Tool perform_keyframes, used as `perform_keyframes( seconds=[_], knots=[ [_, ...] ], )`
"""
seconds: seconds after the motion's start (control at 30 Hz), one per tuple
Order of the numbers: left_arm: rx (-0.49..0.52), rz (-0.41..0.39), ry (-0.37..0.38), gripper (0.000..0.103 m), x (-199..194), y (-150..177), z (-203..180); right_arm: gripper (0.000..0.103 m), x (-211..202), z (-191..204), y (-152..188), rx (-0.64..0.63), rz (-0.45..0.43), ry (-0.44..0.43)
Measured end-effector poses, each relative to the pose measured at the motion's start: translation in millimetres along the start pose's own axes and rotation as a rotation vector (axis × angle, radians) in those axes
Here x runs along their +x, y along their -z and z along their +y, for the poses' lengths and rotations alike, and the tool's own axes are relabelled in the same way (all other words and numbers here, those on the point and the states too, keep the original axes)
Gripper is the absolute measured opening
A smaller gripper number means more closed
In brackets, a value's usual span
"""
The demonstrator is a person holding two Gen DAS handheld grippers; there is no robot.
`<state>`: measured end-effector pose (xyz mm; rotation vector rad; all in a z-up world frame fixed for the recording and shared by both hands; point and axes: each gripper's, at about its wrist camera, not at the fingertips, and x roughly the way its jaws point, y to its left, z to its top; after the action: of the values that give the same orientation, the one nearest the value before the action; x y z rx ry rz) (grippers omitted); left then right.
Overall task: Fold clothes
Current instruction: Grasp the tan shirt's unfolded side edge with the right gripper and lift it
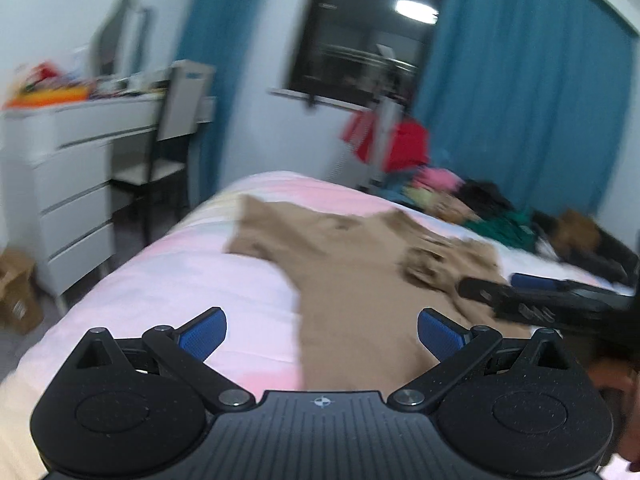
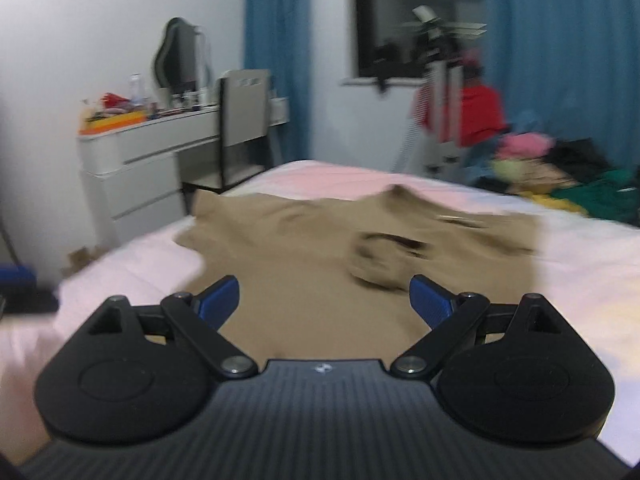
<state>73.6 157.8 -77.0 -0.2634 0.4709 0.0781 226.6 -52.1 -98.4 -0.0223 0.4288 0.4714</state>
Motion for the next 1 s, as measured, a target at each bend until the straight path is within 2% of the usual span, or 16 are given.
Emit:
perform_keyframes(
  seconds=[0.1, 0.2, 0.27, 0.47, 0.5, 0.57, 0.63, 0.67, 0.7, 0.77, 0.87, 1.0],
  knots=[
    [-0.042, 0.062, -0.013, 0.102, 17, -1, 14, 0.093, 66, 23, -21, 0.018, 0.021, -0.088],
    [-0.032, 0.04, -0.03, 0.102, 25, 0, 20, 0.093, 121, 46, -35, -0.001, 0.041, -0.155],
    [-0.018, 0.055, -0.06, 0.102, 33, 1, 22, 0.093, 155, 63, -42, -0.045, 0.068, -0.199],
    [-0.054, 0.08, -0.091, 0.102, 48, 8, 28, 0.092, 210, 99, -41, -0.144, 0.151, -0.288],
    [-0.043, 0.068, -0.104, 0.102, 48, 9, 27, 0.08, 215, 103, -39, -0.162, 0.174, -0.284],
    [-0.037, 0.072, -0.102, 0.102, 51, 10, 25, 0.067, 226, 108, -35, -0.174, 0.22, -0.261],
    [-0.045, 0.079, -0.096, 0.102, 54, 11, 27, 0.053, 226, 107, -35, -0.182, 0.22, -0.239],
    [-0.06, 0.082, -0.094, 0.102, 56, 11, 27, 0.035, 225, 106, -36, -0.186, 0.215, -0.229],
    [-0.077, 0.085, -0.092, 0.102, 56, 11, 29, 0.01, 222, 105, -38, -0.189, 0.209, -0.214],
    [-0.075, 0.089, -0.085, 0.102, 55, 12, 27, 0.009, 211, 98, -44, -0.197, 0.195, -0.203],
    [-0.013, 0.053, -0.086, 0.102, 50, 11, 15, 0.009, 188, 85, -60, -0.234, 0.148, -0.184],
    [0.043, 0.001, -0.038, 0.102, 37, 12, -5, 0.009, 145, 40, -80, -0.158, 0.037, -0.093]
  ],
)
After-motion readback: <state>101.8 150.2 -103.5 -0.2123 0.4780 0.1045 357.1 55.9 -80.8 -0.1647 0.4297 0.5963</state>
